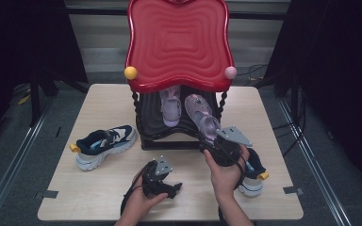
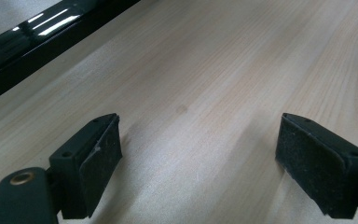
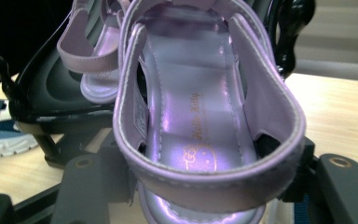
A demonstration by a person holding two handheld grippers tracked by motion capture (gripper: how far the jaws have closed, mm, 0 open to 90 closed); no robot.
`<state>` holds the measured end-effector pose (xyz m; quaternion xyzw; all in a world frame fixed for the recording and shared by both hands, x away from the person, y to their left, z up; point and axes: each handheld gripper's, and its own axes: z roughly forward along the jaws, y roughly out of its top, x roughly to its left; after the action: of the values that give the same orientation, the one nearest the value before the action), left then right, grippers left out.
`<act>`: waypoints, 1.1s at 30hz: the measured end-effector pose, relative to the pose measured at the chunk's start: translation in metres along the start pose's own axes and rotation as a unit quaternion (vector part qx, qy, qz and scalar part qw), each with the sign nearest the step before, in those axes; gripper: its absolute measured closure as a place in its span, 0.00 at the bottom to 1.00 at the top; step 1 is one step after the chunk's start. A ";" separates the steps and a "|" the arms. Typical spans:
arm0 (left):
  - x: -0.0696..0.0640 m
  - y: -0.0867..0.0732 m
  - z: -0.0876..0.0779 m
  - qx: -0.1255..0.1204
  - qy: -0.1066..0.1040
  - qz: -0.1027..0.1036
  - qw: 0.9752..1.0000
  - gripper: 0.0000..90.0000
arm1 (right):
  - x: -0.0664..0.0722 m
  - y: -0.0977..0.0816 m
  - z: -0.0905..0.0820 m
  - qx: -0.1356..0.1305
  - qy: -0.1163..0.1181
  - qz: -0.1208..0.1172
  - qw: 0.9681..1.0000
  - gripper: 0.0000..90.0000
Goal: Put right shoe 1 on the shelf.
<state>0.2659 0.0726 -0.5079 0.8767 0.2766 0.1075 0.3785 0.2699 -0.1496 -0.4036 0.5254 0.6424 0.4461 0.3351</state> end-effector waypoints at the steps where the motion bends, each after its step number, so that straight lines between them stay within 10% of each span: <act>1: 0.000 0.000 0.000 0.002 0.000 0.002 1.000 0.15 | 0.001 0.000 0.002 -0.001 -0.002 0.006 1.000 0.42; 33: -0.001 0.000 0.000 -0.001 0.000 -0.004 1.000 0.15 | 0.026 0.016 0.064 -0.046 -0.083 0.024 0.995 0.42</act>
<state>0.2655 0.0723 -0.5083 0.8754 0.2797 0.1061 0.3796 0.3279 -0.1095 -0.4117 0.5600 0.5783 0.4382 0.3999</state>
